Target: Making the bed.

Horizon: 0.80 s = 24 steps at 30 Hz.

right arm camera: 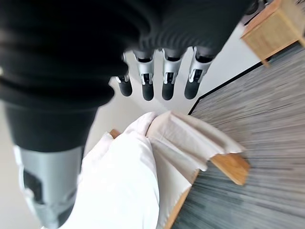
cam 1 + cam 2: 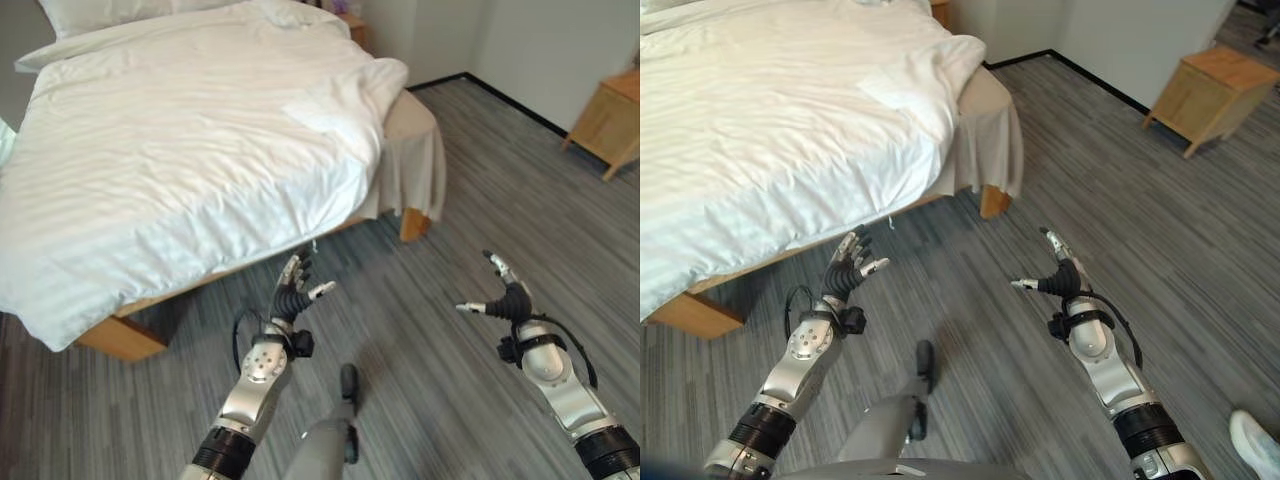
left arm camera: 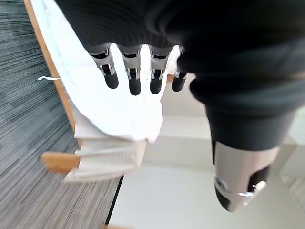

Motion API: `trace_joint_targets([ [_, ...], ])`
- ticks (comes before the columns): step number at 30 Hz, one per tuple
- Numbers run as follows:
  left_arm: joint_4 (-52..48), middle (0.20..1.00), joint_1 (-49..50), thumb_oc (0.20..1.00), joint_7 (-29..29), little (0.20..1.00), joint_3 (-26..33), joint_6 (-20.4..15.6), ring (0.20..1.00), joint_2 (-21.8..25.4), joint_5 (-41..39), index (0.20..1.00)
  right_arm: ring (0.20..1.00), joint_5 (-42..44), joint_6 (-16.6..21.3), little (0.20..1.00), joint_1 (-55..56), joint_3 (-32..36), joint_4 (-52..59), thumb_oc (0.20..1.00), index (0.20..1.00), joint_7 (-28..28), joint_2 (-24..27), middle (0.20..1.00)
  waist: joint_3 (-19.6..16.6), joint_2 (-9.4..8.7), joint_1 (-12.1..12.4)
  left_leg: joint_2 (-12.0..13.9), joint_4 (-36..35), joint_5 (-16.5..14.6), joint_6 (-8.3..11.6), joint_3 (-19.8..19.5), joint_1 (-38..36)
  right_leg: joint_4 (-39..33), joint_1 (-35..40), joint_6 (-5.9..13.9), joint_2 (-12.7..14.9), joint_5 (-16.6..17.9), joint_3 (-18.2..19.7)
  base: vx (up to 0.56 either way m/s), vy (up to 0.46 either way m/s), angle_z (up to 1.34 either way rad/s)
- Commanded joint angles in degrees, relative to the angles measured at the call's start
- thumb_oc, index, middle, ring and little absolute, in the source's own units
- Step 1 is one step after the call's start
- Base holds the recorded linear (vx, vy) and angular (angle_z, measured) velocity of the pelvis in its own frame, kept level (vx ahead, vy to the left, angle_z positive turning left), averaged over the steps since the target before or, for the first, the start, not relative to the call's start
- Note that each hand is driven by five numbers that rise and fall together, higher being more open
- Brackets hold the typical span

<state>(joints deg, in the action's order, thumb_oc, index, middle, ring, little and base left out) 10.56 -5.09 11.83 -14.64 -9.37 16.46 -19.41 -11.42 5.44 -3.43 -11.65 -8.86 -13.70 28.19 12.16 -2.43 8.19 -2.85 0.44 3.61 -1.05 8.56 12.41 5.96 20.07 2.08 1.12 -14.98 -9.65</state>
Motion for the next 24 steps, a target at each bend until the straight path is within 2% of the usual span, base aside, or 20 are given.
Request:
trace_joint_targets([
  [1,-2.09,1.000,-3.66,1.000,0.24,1.000,-3.79,-2.32,1.000,1.02,0.10,1.000,1.000,-2.55,0.90,1.000,-2.16,3.19,2.99,1.000,1.000,-1.93,0.09,1.000,-0.21,1.12,0.47,1.01,-4.47,-0.08,-0.19,-2.69,-11.23,16.39,-10.26,9.22,3.92,10.64,-2.64,0.38,0.256,-0.15],
  [2,-1.78,1.000,-4.44,1.000,0.56,1.000,-4.44,-2.20,1.000,1.26,0.45,1.000,1.000,-2.75,0.72,1.000,-2.67,2.59,3.03,1.000,1.000,-1.93,-0.51,1.000,0.68,2.03,-0.90,1.22,-4.80,-0.79,-0.82,-3.29,-13.38,24.92,-14.64,9.77,4.28,14.09,-1.70,0.35,0.256,-0.10],
  [3,-1.73,1.000,-4.72,1.000,0.80,1.000,-4.55,-2.10,1.000,1.40,1.00,1.000,1.000,-2.95,0.73,1.000,-2.80,2.64,3.04,1.000,1.000,-1.95,-0.85,1.000,1.04,3.39,-2.01,2.29,-5.44,-1.39,-1.12,-3.38,-14.99,30.84,-18.66,9.82,4.30,15.43,-1.46,0.23,0.178,0.03],
  [4,-1.73,1.000,-4.73,1.000,0.80,1.000,-4.55,-2.10,1.000,1.40,1.00,1.000,1.000,-2.95,0.73,1.000,-2.80,2.64,3.04,1.000,1.000,-1.95,-0.85,1.000,0.99,3.33,-1.96,2.22,-5.44,-1.38,-1.13,-3.32,-14.92,31.00,-18.82,9.83,4.37,15.35,-1.38,0.25,0.141,0.33],
  [5,-1.73,1.000,-5.19,1.000,0.99,1.000,-4.80,-2.01,1.000,1.66,1.52,1.000,1.000,-3.07,0.64,1.000,-2.62,2.69,3.13,1.000,1.000,-1.90,-1.25,1.000,1.33,4.18,-2.83,3.02,-5.44,-2.40,-1.14,-3.47,-16.35,33.41,-20.99,9.43,5.35,15.00,-2.60,0.40,0.106,0.41],
  [6,-1.44,1.000,-5.97,1.000,1.01,1.000,-5.16,-1.73,1.000,1.72,1.49,1.000,1.000,-2.92,0.39,1.000,-2.26,2.68,3.51,1.000,1.000,-1.89,-1.77,1.000,1.96,4.69,-3.71,3.55,-5.44,-3.70,-0.91,-3.80,-18.19,30.30,-23.43,8.28,7.10,13.54,-5.58,0.54,0.099,0.40],
  [8,-1.47,1.000,-6.10,1.000,0.50,1.000,-4.93,-1.75,1.000,2.19,1.55,1.000,1.000,-2.35,0.45,1.000,-1.78,2.90,4.02,1.000,1.000,-1.54,-2.07,1.000,2.13,4.36,-4.62,3.92,-5.44,-5.50,-0.26,-4.26,-20.12,21.44,-23.52,7.67,7.86,12.34,-8.04,0.49,-0.035,0.32],
  [10,-1.45,1.000,-5.94,1.000,0.06,1.000,-4.70,-1.70,1.000,2.22,1.59,1.000,1.000,-2.36,0.48,1.000,-1.65,2.73,4.04,1.000,1.000,-1.41,-2.32,1.000,1.74,4.06,-4.61,4.57,-5.44,-7.19,0.76,-4.65,-21.74,11.67,-24.31,7.09,8.01,12.12,-8.73,0.46,-0.151,0.45],
  [11,-0.92,1.000,-6.07,1.000,-0.11,1.000,-4.76,-1.74,1.000,2.00,1.74,1.000,1.000,-2.45,0.50,1.000,-1.31,2.46,4.08,1.000,1.000,-1.45,-2.53,1.000,1.63,3.71,-4.76,5.00,-5.44,-8.36,1.45,-5.62,-22.85,5.16,-25.03,7.13,7.87,12.48,-7.01,0.32,-0.143,0.39],
  [12,-0.90,1.000,-6.08,1.000,-0.12,1.000,-4.76,-1.76,1.000,2.00,1.74,1.000,1.000,-2.45,0.50,1.000,-1.32,2.46,4.07,1.000,1.000,-1.46,-2.54,1.000,1.57,3.76,-4.79,5.09,-5.44,-8.25,1.48,-5.65,-22.73,4.51,-24.83,7.07,7.70,12.93,-7.11,0.44,-0.229,0.37],
  [13,-0.27,1.000,-6.51,1.000,-0.28,1.000,-4.86,-1.85,1.000,1.73,1.82,1.000,1.000,-2.57,0.28,1.000,-0.48,2.76,4.41,1.000,1.000,-1.42,-2.75,1.000,1.13,3.23,-5.47,5.73,-5.44,-9.54,2.34,-7.33,-23.53,-2.67,-25.93,8.02,8.40,15.67,-2.39,0.27,-0.135,0.48],
  [14,-0.23,1.000,-6.49,1.000,-0.28,1.000,-4.90,-1.88,1.000,1.70,1.82,1.000,1.000,-2.58,0.27,1.000,-0.40,2.78,4.45,1.000,1.000,-1.41,-2.73,1.000,1.14,3.43,-5.36,5.94,-5.44,-9.71,2.39,-7.24,-23.71,-3.30,-25.50,8.02,8.11,15.97,-2.42,0.46,-0.216,0.59],
  [16,0.64,1.000,-6.72,1.000,-0.30,1.000,-4.89,-2.28,1.000,1.23,1.76,1.000,1.000,-3.54,-0.06,1.000,2.41,3.75,5.37,1.000,1.000,-0.94,-2.57,1.000,-0.01,2.72,-6.48,7.59,-5.44,-13.00,3.52,-9.98,-27.41,-7.36,-26.46,9.64,9.02,19.22,3.60,0.65,-0.279,0.88],
  [17,0.57,1.000,-6.43,1.000,-0.31,1.000,-4.96,-2.33,1.000,1.17,1.86,1.000,1.000,-3.96,-0.09,1.000,2.80,3.55,5.16,1.000,1.000,-0.77,-2.59,1.000,-0.25,2.57,-6.55,8.28,-5.44,-13.37,3.90,-10.22,-28.63,-7.21,-25.64,9.80,9.01,19.97,3.22,0.65,-0.319,0.89],
  [19,0.31,1.000,-5.64,1.000,-0.17,1.000,-4.39,-2.52,1.000,1.05,1.16,1.000,1.000,-4.37,0.14,1.000,3.00,2.99,4.17,1.000,1.000,-0.74,-2.10,1.000,-1.43,2.89,-6.37,10.90,-5.44,-12.69,4.99,-10.87,-30.05,-6.49,-24.36,9.32,7.81,19.73,2.56,0.36,-0.242,0.43],
  [20,0.30,1.000,-5.63,1.000,-0.17,1.000,-4.38,-2.52,1.000,1.04,1.16,1.000,1.000,-4.37,0.15,1.000,2.99,2.98,4.16,1.000,1.000,-0.75,-2.09,1.000,-1.42,2.93,-6.41,10.94,-5.44,-12.71,5.01,-10.89,-30.07,-6.49,-24.32,9.31,7.78,19.72,2.53,0.27,-0.226,0.34],
  [21,0.18,1.000,-5.30,1.000,0.02,1.000,-4.26,-2.66,1.000,0.95,0.67,1.000,1.000,-4.52,0.20,1.000,2.97,2.76,3.68,1.000,1.000,-0.65,-1.67,1.000,-1.69,3.25,-6.32,12.24,-4.27,-11.65,5.54,-11.34,-29.78,-5.75,-23.92,8.73,6.86,19.12,2.33,0.32,-0.335,0.46],
  [22,-0.02,1.000,-4.49,1.000,0.00,1.000,-3.89,-2.84,1.000,0.76,-0.39,1.000,1.000,-4.94,0.35,1.000,2.06,2.32,2.90,1.000,1.000,-1.09,-0.58,1.000,-1.86,3.97,-5.50,14.39,2.56,-7.15,7.08,-12.09,-27.44,-6.30,-21.67,6.91,5.07,17.64,-0.18,0.39,-0.419,0.40],
  [23,-0.50,1.000,-4.29,1.000,-0.07,1.000,-3.84,-2.82,1.000,0.76,-0.55,1.000,1.000,-5.33,0.31,1.000,1.49,2.18,2.82,1.000,1.000,-1.50,-0.09,1.000,-1.50,3.79,-4.90,14.44,6.53,-5.56,7.19,-12.46,-25.54,-6.79,-20.40,6.07,4.82,17.03,-0.90,0.28,-0.315,0.10],
  [24,-0.56,1.000,-4.30,1.000,-0.07,1.000,-3.83,-2.78,1.000,0.77,-0.55,1.000,1.000,-5.33,0.34,1.000,1.42,2.17,2.75,1.000,1.000,-1.54,-0.10,1.000,-1.47,3.78,-5.08,14.43,7.10,-5.79,7.22,-12.73,-25.15,-6.88,-20.36,6.04,4.85,17.07,-1.09,0.18,-0.263,-0.27],
])
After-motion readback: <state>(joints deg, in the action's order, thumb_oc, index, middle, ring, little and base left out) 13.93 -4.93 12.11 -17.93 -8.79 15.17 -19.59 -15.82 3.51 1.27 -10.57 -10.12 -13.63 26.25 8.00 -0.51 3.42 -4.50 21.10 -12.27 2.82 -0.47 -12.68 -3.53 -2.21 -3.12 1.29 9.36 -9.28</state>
